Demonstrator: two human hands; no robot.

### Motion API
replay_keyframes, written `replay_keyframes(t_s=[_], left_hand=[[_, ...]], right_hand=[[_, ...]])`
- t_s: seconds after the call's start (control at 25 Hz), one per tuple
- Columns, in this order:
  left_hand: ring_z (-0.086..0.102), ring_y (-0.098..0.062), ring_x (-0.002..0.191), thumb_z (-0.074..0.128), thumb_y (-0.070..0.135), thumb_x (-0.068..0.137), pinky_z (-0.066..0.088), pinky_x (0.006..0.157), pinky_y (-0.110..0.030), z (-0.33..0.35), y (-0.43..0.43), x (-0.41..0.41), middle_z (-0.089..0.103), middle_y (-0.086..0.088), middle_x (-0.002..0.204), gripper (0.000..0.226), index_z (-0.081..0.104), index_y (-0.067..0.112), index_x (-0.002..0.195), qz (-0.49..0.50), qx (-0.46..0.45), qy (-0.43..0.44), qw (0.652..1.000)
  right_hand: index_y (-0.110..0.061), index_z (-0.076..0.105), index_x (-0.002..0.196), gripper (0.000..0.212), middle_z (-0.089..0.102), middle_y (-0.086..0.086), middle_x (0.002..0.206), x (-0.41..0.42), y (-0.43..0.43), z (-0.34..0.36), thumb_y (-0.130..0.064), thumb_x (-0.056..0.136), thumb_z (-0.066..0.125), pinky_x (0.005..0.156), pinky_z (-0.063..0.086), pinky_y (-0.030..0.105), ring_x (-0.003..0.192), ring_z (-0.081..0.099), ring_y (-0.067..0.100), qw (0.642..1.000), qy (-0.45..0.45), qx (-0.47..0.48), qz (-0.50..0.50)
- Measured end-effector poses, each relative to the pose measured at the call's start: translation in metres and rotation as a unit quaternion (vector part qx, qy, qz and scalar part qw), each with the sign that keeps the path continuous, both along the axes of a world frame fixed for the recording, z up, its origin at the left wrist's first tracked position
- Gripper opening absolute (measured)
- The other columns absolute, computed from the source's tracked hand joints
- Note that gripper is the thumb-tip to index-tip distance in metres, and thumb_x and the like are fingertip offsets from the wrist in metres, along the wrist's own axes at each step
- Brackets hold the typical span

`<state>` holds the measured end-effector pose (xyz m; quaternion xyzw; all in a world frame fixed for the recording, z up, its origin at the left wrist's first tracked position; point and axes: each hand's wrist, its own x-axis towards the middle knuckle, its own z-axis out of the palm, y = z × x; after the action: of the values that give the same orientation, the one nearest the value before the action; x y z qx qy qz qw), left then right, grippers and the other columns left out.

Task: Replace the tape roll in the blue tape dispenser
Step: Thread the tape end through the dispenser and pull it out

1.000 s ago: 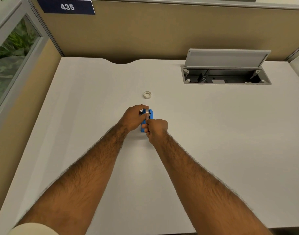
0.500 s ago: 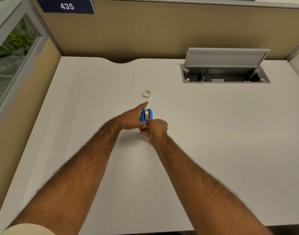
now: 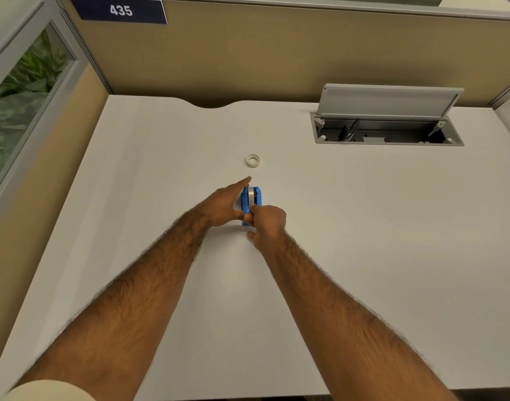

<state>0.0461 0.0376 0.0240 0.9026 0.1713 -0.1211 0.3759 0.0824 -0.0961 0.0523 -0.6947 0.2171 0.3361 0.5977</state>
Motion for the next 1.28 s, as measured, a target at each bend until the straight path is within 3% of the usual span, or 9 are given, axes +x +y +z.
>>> replay_keyframes(t_s=[0.08,0.24,0.36,0.48,0.68,0.84,1.12,1.28], left_hand=[[0.028,-0.02,0.148,0.082,0.038,0.077,0.025,0.117,-0.04,0.001,-0.002,0.0,0.024,0.005,0.163,0.107,0.011,0.033,0.157,0.003,0.006,0.002,1.0],[0.027,-0.021,0.148,0.081,0.036,0.079,0.025,0.118,-0.04,0.004,-0.004,0.001,0.023,0.004,0.164,0.107,0.009,0.031,0.158,0.003,0.012,0.009,1.0],[0.026,-0.021,0.148,0.081,0.035,0.079,0.024,0.118,-0.039,0.006,-0.005,0.0,0.022,0.004,0.164,0.106,0.01,0.03,0.158,0.003,0.013,0.01,1.0],[0.026,-0.021,0.148,0.081,0.034,0.079,0.024,0.118,-0.038,0.007,-0.006,0.0,0.023,0.003,0.164,0.105,0.011,0.029,0.158,0.004,0.009,0.007,1.0],[0.027,-0.02,0.148,0.08,0.034,0.08,0.024,0.118,-0.038,0.008,-0.007,0.0,0.023,0.004,0.164,0.103,0.012,0.028,0.158,0.007,0.009,0.011,1.0],[0.027,-0.021,0.148,0.08,0.032,0.081,0.025,0.118,-0.039,0.01,-0.007,0.0,0.022,0.003,0.164,0.103,0.012,0.027,0.158,0.006,0.008,0.016,1.0],[0.029,-0.021,0.147,0.081,0.034,0.079,0.027,0.117,-0.039,0.009,-0.006,0.001,0.023,0.003,0.163,0.104,0.014,0.028,0.158,0.007,0.014,0.022,1.0],[0.029,-0.021,0.147,0.081,0.037,0.078,0.027,0.116,-0.037,0.006,-0.004,0.001,0.023,0.004,0.163,0.104,0.014,0.029,0.157,0.006,0.016,0.023,1.0]], right_hand=[[-0.006,0.065,0.087,0.005,0.073,0.02,0.102,-0.001,0.001,-0.003,-0.01,0.088,0.068,0.088,0.058,0.047,0.094,0.072,0.028,1.0,-0.014,-0.014,0.001],[-0.002,0.069,0.1,0.016,0.074,0.018,0.099,-0.003,-0.001,-0.008,-0.014,0.09,0.068,0.088,0.058,0.045,0.086,0.072,0.024,1.0,-0.017,-0.003,-0.003],[-0.004,0.069,0.093,0.011,0.075,0.017,0.092,-0.006,-0.004,-0.01,-0.015,0.091,0.067,0.083,0.057,0.043,0.074,0.068,0.02,1.0,-0.027,-0.006,-0.011],[-0.008,0.067,0.081,0.01,0.072,0.015,0.082,-0.01,-0.007,-0.011,-0.012,0.09,0.064,0.068,0.054,0.038,0.071,0.065,0.02,0.999,-0.029,-0.001,-0.017],[-0.004,0.073,0.093,0.013,0.071,0.008,0.08,-0.014,-0.013,-0.013,-0.015,0.092,0.066,0.069,0.053,0.034,0.065,0.06,0.015,1.0,0.004,0.004,-0.015],[-0.001,0.073,0.095,0.018,0.071,0.01,0.081,-0.017,-0.02,-0.02,-0.015,0.095,0.061,0.061,0.049,0.029,0.063,0.056,0.015,1.0,-0.015,0.021,-0.006],[-0.004,0.073,0.094,0.017,0.074,0.009,0.083,-0.022,-0.021,-0.026,-0.017,0.096,0.061,0.073,0.057,0.031,0.068,0.062,0.015,0.998,-0.062,0.03,-0.007],[-0.003,0.074,0.094,0.018,0.076,0.012,0.088,-0.024,-0.021,-0.029,-0.017,0.096,0.062,0.073,0.057,0.031,0.069,0.063,0.015,0.997,-0.072,0.037,-0.012]])
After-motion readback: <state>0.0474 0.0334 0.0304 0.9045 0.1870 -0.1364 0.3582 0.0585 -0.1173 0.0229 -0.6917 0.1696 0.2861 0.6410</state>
